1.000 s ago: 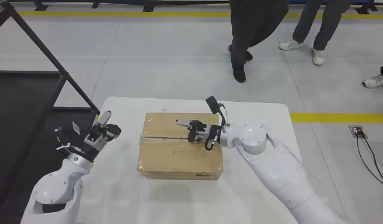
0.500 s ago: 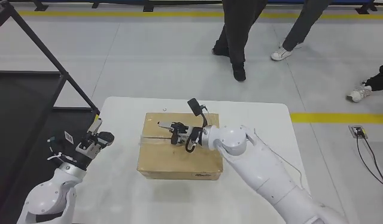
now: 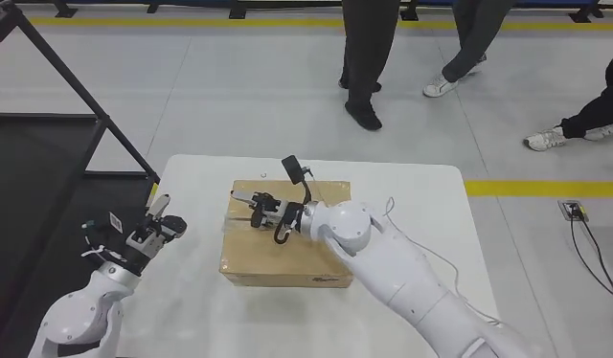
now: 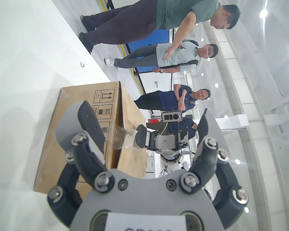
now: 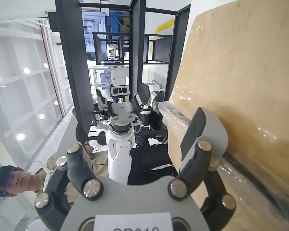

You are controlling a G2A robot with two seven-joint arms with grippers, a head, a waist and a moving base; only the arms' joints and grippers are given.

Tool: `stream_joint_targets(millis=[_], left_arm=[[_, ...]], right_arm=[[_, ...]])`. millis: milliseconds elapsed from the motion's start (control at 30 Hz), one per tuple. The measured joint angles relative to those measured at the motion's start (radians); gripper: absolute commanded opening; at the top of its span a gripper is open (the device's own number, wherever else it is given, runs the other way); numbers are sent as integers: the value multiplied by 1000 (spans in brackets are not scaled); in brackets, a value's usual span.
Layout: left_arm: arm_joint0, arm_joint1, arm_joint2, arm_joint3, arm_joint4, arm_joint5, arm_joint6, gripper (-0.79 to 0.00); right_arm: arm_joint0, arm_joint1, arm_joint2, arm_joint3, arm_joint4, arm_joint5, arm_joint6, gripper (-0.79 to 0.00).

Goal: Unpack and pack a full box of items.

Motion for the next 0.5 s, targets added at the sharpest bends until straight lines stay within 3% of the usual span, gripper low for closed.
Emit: stream_joint_targets(millis=[233, 500], left_arm=[[-6, 4, 3, 6, 1, 10, -17, 0], [-36, 7, 27, 24, 12, 20, -33, 0]], right_arm=[[29, -42, -31, 63, -10, -28, 49, 0], [46, -60, -26, 98, -33, -52, 116, 0]])
